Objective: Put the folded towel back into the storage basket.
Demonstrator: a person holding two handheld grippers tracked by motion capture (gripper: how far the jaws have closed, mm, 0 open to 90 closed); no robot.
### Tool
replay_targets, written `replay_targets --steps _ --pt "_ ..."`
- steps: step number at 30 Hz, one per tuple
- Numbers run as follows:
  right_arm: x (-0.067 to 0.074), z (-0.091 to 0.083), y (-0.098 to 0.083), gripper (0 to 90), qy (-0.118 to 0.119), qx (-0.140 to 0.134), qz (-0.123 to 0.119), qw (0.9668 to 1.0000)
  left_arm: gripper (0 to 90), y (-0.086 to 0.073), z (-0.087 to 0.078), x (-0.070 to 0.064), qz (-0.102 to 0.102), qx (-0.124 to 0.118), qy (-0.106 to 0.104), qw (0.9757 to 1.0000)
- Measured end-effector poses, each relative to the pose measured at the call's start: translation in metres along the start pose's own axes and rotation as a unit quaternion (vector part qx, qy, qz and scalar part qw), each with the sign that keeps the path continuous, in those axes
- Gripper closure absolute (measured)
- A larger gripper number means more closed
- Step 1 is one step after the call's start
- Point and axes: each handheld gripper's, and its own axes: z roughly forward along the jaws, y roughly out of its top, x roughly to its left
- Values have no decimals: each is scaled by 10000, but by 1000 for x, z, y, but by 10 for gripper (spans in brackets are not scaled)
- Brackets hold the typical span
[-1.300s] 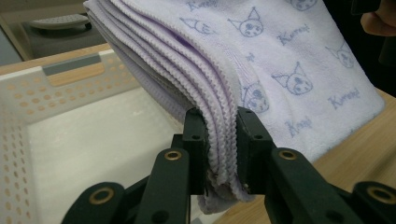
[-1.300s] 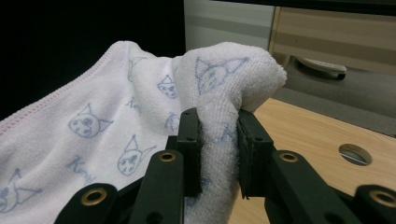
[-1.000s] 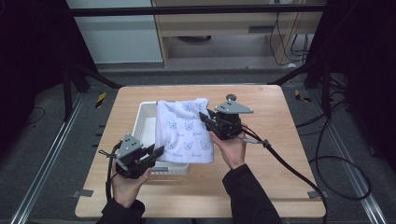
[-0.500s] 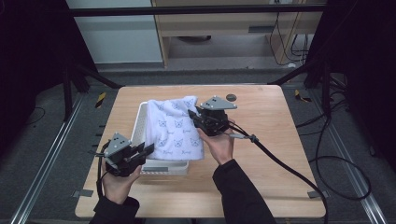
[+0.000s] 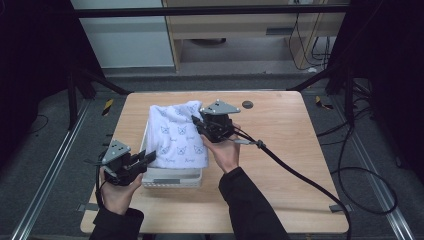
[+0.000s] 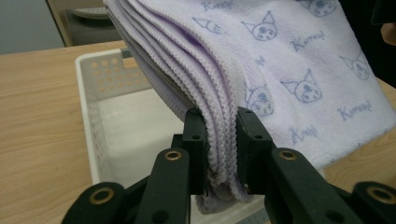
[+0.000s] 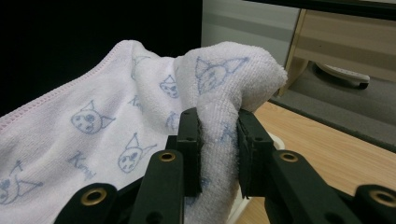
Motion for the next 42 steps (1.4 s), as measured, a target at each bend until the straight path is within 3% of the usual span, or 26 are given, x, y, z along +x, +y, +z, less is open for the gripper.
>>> replay_targets --steps 19,35,42 --pt "10 28 -2 738 29 69 48 10000 750 -4 2 20 -144 71 224 9996" --pt "9 54 -18 737 37 283 181 9994 751 -13 16 30 -82 307 423 9986" --pt "10 63 -27 737 -10 405 111 9991 750 -20 24 33 -37 452 493 9978"
